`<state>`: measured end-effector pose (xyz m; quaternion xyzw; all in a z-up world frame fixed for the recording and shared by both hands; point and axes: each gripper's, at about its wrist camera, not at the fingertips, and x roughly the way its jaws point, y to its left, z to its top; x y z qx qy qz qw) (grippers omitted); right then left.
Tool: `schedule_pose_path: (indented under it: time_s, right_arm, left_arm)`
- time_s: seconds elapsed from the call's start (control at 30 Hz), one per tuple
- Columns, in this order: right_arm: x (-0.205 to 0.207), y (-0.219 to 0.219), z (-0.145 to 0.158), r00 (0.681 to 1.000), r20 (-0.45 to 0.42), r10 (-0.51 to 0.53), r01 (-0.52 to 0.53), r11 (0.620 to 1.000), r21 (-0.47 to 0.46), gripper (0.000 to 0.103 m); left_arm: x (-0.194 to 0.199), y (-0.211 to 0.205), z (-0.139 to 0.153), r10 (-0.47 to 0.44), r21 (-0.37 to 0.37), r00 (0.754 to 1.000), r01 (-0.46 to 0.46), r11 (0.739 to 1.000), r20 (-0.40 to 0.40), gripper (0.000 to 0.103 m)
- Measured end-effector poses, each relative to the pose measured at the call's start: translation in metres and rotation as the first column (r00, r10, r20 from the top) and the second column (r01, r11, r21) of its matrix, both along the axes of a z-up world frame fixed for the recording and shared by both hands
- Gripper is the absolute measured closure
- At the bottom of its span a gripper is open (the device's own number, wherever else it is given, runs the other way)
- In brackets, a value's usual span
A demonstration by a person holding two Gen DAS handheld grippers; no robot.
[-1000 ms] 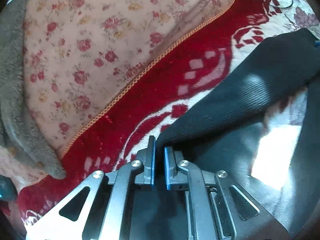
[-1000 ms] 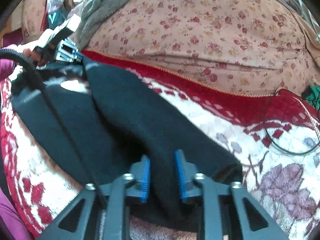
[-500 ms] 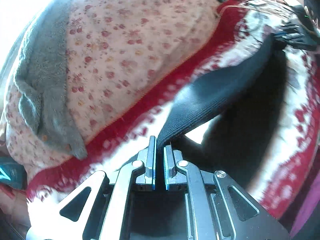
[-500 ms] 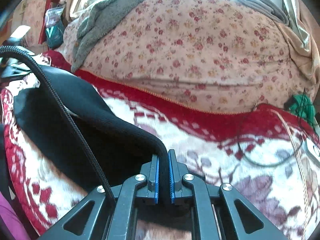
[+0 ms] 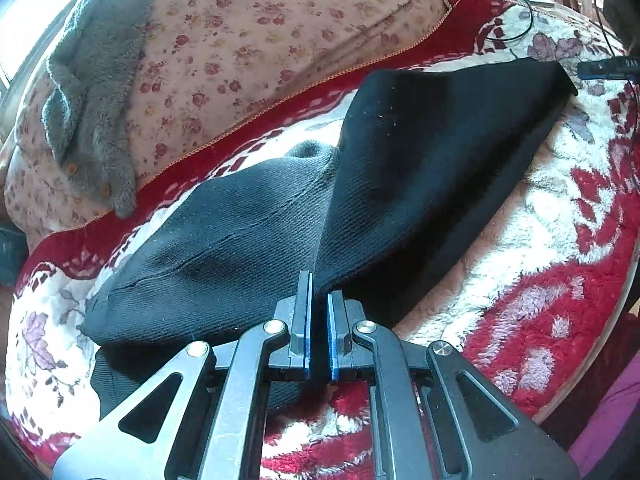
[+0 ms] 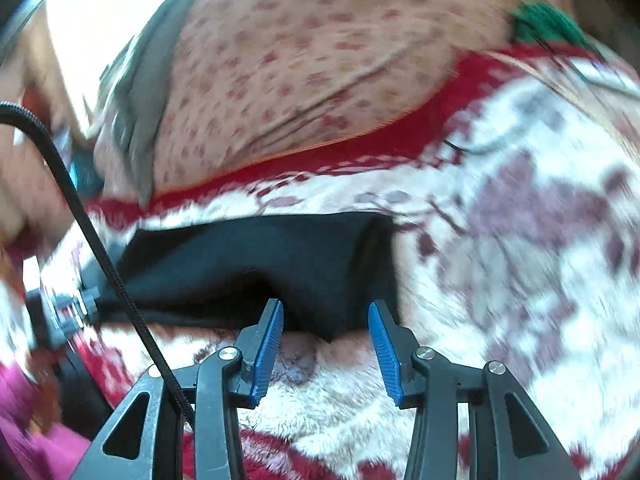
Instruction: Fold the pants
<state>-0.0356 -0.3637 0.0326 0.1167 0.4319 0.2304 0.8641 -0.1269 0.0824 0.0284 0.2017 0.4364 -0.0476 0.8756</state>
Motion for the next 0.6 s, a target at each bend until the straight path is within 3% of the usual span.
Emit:
schedule_pose_path:
  time_s: [0.13,0.33,0.4,0.43,0.47,0.5,0.6]
  right_arm:
    - [0.013,-0.011,0.0,0.997,-0.031,-0.074,0.076,0.996,0.039,0.06]
    - [0.053,0.022,-0.01,0.998,-0.064,0.022,-0.022,1.0,0.002,0.061]
    - [0.066,0.036,-0.024,0.993,-0.106,0.047,-0.053,0.997,-0.053,0.071]
    - [0.07,0.038,-0.026,0.995,-0.095,0.044,-0.05,0.997,-0.065,0.076]
    - [0.072,0.038,-0.023,0.996,-0.069,0.047,-0.051,0.996,-0.067,0.089]
    - [0.072,0.038,-0.02,0.996,-0.065,0.055,-0.059,0.996,-0.066,0.093]
    - [0.066,0.04,-0.002,0.996,0.002,0.093,-0.092,0.987,-0.131,0.095]
  left_arm:
    - [0.0,-0.002,0.0,0.006,0.01,1.0,-0.006,1.0,-0.002,0.098]
    - [-0.001,-0.003,0.001,0.005,0.009,1.0,-0.005,1.0,0.0,0.098]
    - [-0.002,-0.004,0.002,-0.001,0.008,1.0,0.001,1.0,-0.002,0.098]
    - [-0.003,-0.004,0.003,-0.006,0.007,1.0,0.006,1.0,-0.004,0.098]
    - [-0.005,-0.005,0.003,-0.008,0.006,1.0,0.008,1.0,-0.004,0.098]
    - [-0.006,-0.005,0.005,-0.01,-0.005,1.0,0.01,1.0,-0.007,0.098]
    - [-0.009,0.0,0.014,-0.004,-0.083,1.0,0.003,0.997,-0.021,0.098]
